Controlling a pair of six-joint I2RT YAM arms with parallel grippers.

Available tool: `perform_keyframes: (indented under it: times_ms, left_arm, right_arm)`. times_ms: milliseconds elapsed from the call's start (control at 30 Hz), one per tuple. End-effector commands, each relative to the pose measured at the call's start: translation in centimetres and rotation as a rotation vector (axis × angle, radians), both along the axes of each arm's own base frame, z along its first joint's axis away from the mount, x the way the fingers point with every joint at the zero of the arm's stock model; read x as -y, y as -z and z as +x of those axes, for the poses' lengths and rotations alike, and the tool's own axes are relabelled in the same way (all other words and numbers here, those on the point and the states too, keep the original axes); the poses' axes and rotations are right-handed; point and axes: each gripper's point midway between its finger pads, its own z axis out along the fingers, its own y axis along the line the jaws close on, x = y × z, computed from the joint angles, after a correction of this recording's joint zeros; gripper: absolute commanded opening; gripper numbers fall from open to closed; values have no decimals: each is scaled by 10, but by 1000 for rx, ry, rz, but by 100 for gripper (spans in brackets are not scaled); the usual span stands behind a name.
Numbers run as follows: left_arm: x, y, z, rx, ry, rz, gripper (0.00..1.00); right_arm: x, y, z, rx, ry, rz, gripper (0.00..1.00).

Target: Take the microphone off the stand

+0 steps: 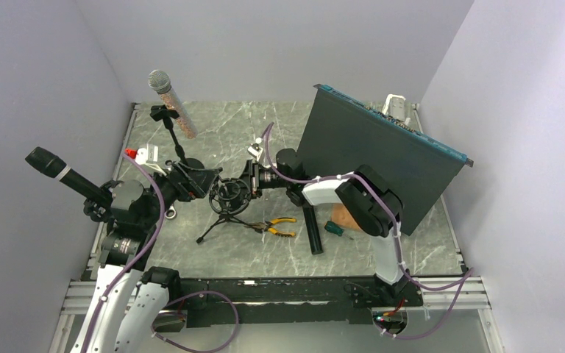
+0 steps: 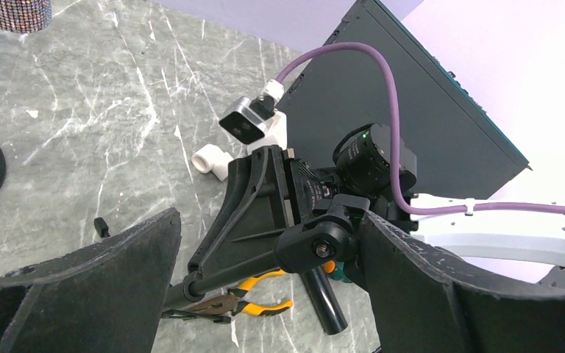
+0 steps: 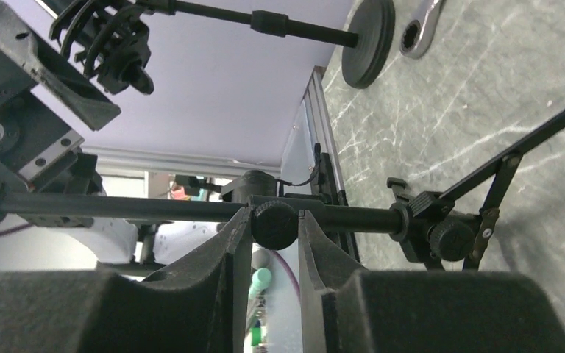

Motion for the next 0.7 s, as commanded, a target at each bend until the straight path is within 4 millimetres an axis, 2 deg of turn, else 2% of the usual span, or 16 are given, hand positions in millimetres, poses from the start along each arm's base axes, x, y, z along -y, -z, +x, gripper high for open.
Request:
perform_keyframes:
  times_ms: [0, 100, 167, 267, 433, 533, 667]
  left_arm:
    - [-10, 108, -31, -367, 24, 160, 92]
    - [-9, 108, -31, -369, 26, 157, 92]
    - [-10, 107, -31, -366, 24, 157, 92]
    - [-10, 106, -32, -365, 21, 156, 92]
    - [-10, 104, -32, -365, 23, 157, 92]
    - [-11, 104, -32, -369, 19, 159, 92]
    - [-11, 105, -32, -370, 16, 161, 92]
  right_arm:
    - [-5, -28, -13, 283, -101, 190, 0]
    - [-5, -31, -14, 432, -125, 273, 0]
    - [0, -37, -15, 593, -111, 346, 0]
    - [3, -24, -11, 798, -83, 361, 0]
    - [-6, -1, 1, 888, -111, 329, 0]
    - [-4, -2, 6, 899, -95, 331, 0]
    - [3, -8, 2, 940, -96, 330, 0]
